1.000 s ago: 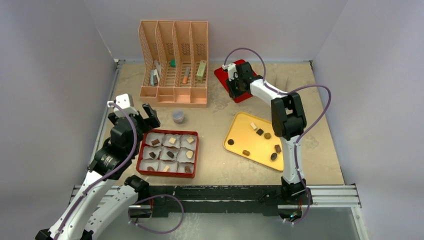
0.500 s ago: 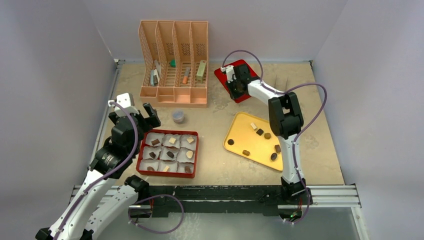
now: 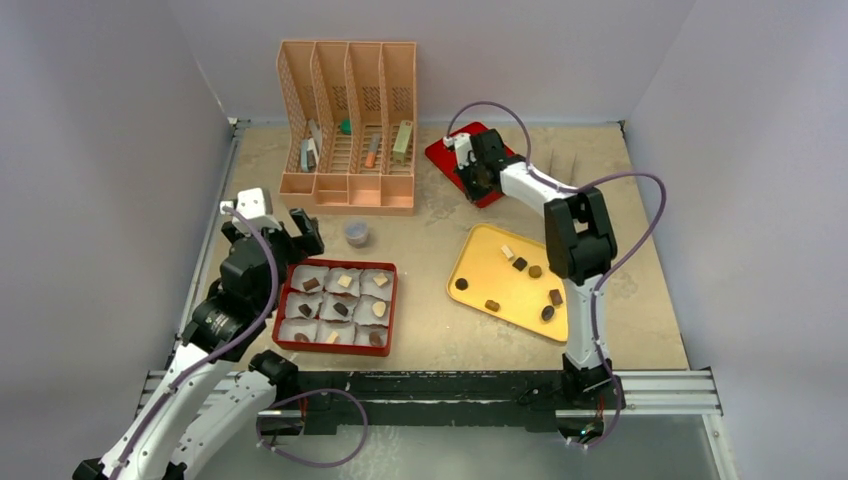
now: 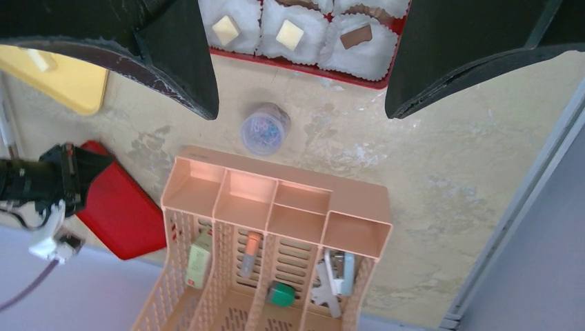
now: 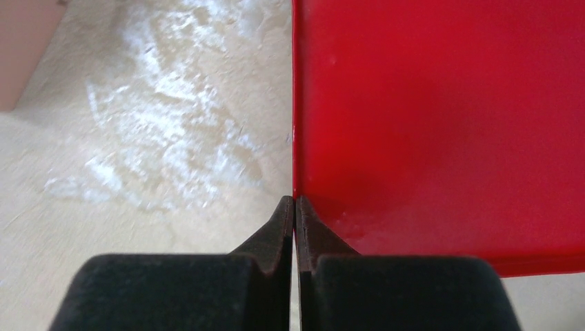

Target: Pack the chocolate

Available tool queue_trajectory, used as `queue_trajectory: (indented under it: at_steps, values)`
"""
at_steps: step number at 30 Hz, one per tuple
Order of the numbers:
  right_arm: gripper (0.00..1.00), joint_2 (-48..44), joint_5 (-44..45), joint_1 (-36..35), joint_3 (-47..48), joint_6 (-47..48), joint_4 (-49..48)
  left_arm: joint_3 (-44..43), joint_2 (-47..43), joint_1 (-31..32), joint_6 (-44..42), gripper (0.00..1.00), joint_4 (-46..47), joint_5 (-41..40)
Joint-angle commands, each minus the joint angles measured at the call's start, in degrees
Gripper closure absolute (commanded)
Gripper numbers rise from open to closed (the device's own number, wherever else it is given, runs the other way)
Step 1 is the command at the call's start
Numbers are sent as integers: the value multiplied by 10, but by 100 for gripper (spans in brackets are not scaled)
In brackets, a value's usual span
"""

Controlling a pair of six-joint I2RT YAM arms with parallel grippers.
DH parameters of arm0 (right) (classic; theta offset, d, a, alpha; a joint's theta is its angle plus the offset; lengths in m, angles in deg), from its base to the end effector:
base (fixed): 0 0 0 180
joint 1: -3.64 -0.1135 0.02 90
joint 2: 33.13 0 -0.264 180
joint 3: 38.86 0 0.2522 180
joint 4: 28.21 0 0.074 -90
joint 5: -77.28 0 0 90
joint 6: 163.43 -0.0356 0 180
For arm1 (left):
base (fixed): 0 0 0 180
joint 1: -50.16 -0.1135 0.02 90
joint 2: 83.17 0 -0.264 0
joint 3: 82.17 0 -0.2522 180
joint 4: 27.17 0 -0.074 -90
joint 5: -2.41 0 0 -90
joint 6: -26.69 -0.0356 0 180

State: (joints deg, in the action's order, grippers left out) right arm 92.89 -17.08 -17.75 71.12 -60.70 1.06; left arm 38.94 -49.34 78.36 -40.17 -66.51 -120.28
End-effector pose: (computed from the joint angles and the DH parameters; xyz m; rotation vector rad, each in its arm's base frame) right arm 0.4596 0.1829 0.1795 -0.7290 2.2495 0.1631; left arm 0.1236 -0.0444 0.3417 -0.3189 1.7528 -0.1258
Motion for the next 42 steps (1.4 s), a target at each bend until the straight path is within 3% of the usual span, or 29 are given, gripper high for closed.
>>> queue_trajectory:
  at_steps: [1, 11, 14, 19, 23, 28, 31, 42]
  values:
    - [100, -100, -33, -1, -23, 9, -24, 18, -13, 2, -66, 10, 80, 88]
    - [100, -192, -69, -1, -91, -34, 9, 59, 7, 2, -192, 11, 239, 314]
    - [100, -212, -92, -1, -87, -38, 55, 78, 25, 2, -289, 12, 298, 364]
    - [100, -256, -110, -2, -102, -62, 78, 74, 107, 2, -474, 22, 271, 486]
    - [100, -303, -127, -4, -134, -76, 85, 49, 147, 2, -561, 24, 270, 520]
    - [100, -343, -149, -26, -155, -93, 102, 27, 225, 2, -631, 22, 349, 477]
    - [100, -366, -148, -47, -165, -91, 113, -32, 290, 2, -707, 25, 301, 502]
    - [100, -426, -166, -81, -190, -106, 122, -160, 439, 2, -736, 23, 262, 690]
